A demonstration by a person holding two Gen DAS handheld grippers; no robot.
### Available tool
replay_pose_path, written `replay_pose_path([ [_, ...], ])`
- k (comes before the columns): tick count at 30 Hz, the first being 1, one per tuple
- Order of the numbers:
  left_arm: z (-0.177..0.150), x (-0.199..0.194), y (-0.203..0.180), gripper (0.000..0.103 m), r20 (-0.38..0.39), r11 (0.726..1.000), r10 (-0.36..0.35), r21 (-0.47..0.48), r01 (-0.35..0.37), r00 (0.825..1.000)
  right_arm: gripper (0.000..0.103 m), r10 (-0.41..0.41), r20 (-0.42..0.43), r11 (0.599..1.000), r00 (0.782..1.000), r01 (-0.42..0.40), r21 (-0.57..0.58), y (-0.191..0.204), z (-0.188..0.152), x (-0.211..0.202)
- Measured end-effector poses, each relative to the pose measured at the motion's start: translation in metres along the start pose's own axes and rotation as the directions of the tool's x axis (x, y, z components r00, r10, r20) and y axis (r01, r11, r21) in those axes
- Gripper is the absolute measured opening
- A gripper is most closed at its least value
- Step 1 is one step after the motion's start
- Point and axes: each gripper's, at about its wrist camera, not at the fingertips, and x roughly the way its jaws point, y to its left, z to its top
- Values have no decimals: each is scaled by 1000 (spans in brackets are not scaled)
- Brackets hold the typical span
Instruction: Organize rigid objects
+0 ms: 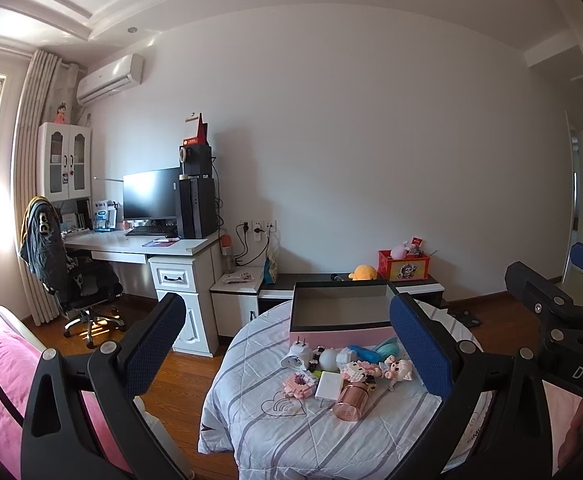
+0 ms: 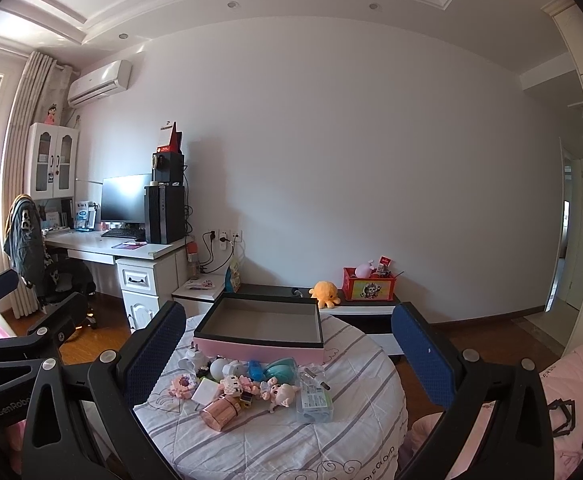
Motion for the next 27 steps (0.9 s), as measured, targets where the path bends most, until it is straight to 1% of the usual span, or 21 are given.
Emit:
replay_pose_path([
  [10, -5, 8, -2, 103, -14, 1000, -14, -3, 13, 1000, 103, -2, -9, 1000, 1000, 2, 6, -3, -2, 6],
  [13, -13, 23, -2, 103, -46, 1000, -21, -10, 21, 999, 103, 1, -20, 1000, 1000, -1, 16, -7, -8, 15],
  [16, -23, 45, -3, 103, -103, 1000, -23, -15, 22, 994, 103, 4, -46, 1000, 999, -2, 30, -15, -18, 30],
  [22, -53, 96, -8, 103, -215, 999, -35, -5, 34, 976, 103, 32, -113, 999, 993, -28, 39, -26, -47, 69],
  [27, -91, 140, -22, 103, -327, 998, -48, 30, 61, 944, 103, 43, -211, 999, 977, -38, 28, -33, -83, 109],
])
